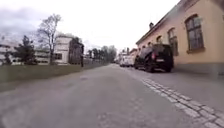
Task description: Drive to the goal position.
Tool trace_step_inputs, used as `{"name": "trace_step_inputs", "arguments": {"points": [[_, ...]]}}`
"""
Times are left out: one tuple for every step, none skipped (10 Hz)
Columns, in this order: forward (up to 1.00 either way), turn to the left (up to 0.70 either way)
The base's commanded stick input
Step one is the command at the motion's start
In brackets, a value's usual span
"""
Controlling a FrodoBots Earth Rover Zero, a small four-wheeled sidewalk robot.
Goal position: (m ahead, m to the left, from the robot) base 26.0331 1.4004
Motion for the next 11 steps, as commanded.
{"name": "trace_step_inputs", "arguments": {"points": [[1.00,0.00],[1.00,0.00],[1.00,0.00],[1.00,0.00],[1.00,0.00],[1.00,0.00],[1.00,0.00],[1.00,0.00],[1.00,0.00],[1.00,0.00],[1.00,0.00]]}}
